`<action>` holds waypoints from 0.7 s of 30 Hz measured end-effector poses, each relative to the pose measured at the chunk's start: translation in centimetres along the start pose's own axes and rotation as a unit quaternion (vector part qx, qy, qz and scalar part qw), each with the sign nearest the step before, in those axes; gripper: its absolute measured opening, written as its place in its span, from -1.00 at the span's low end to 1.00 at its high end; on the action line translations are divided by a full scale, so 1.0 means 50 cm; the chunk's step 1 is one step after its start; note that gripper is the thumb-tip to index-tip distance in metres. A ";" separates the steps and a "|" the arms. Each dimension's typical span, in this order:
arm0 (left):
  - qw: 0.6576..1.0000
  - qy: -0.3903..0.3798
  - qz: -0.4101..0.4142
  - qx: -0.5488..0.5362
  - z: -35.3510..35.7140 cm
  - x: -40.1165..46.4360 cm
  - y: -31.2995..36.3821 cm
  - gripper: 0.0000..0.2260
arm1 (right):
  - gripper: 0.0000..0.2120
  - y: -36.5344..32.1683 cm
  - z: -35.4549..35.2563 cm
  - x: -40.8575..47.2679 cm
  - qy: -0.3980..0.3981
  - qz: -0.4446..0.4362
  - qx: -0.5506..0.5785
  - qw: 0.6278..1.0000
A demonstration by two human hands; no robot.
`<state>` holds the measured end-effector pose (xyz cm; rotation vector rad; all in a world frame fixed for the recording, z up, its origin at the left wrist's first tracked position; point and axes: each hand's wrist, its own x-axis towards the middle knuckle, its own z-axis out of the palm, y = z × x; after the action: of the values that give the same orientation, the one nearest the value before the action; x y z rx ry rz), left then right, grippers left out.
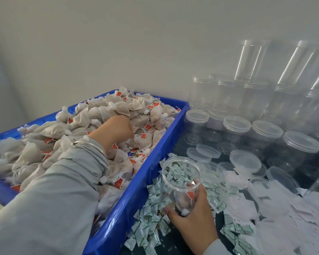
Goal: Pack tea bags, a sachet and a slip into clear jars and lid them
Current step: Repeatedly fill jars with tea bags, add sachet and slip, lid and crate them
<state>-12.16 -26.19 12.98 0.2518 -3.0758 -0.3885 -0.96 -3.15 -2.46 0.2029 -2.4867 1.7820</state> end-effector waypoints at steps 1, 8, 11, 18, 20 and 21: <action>0.999 -0.038 -0.015 0.027 0.001 -0.003 -0.002 -0.81 | -0.04 0.001 0.000 0.000 -0.002 0.000 -0.001 1.000; 0.960 -0.208 -0.007 0.188 -0.007 -0.047 0.000 -0.63 | -0.10 -0.005 -0.001 -0.001 0.000 -0.003 -0.009 1.000; 0.943 -0.235 0.001 0.236 0.007 -0.049 0.010 -0.64 | -0.12 -0.003 -0.001 -0.001 -0.002 -0.005 -0.009 1.000; 0.959 -0.203 -0.013 0.198 0.017 -0.031 0.000 -0.71 | -0.17 -0.005 -0.001 0.000 0.005 -0.009 -0.002 1.000; 0.967 -0.182 -0.008 0.181 0.018 -0.027 -0.003 -0.73 | -0.17 -0.006 -0.001 -0.001 0.007 -0.007 -0.001 1.000; 0.971 -0.162 -0.001 0.178 0.017 -0.025 -0.003 -0.73 | -0.16 -0.007 -0.001 -0.001 0.007 -0.010 -0.002 1.000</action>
<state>-10.96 -25.90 12.12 0.2192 -3.4523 0.1444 -0.85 -3.22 -2.10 0.2129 -2.4694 1.7653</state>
